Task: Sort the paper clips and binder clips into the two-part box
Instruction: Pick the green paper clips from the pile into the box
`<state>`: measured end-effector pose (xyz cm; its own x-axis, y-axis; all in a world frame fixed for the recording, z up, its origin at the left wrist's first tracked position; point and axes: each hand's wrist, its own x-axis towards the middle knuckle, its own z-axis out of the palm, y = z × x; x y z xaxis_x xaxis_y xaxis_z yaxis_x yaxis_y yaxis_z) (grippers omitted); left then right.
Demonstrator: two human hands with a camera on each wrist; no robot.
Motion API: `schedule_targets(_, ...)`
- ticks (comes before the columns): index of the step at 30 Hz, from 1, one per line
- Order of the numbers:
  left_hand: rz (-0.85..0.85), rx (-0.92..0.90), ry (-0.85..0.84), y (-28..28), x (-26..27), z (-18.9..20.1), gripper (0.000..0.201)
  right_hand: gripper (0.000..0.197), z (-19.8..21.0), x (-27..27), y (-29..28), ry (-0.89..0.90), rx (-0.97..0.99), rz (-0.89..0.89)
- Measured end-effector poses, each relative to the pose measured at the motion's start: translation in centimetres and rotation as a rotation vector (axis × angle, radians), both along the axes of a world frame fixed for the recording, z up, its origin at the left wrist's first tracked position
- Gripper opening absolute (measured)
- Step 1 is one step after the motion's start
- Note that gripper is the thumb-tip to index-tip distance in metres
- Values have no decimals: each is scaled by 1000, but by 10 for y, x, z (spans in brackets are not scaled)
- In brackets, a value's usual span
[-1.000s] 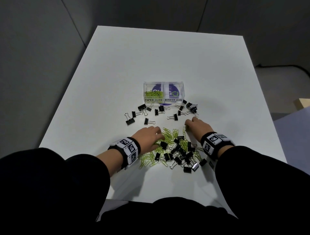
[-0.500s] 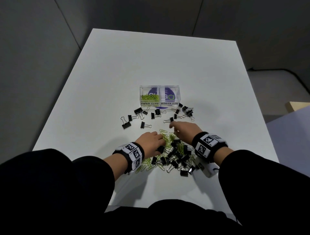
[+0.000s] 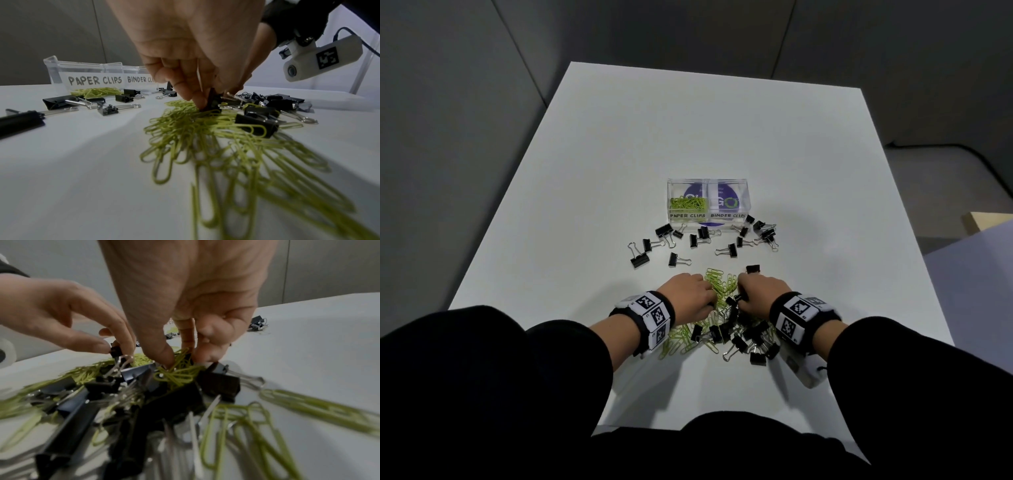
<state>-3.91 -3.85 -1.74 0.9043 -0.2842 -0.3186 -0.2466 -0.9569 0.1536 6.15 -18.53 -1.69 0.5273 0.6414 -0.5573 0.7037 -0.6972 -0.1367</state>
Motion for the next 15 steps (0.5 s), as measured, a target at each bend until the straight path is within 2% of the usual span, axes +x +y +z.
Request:
schedule_targets(4,39,-29,-8,2,4,3,35,22,3,3,1,43,65,-32)
schedule_targets(9,233,-83,-30,29,15,15,33,17,13,17,4,115,167,-107)
schedule_targets(15,484,-30,-13,76,17,19,33,18,24,15,25,233,284,-53)
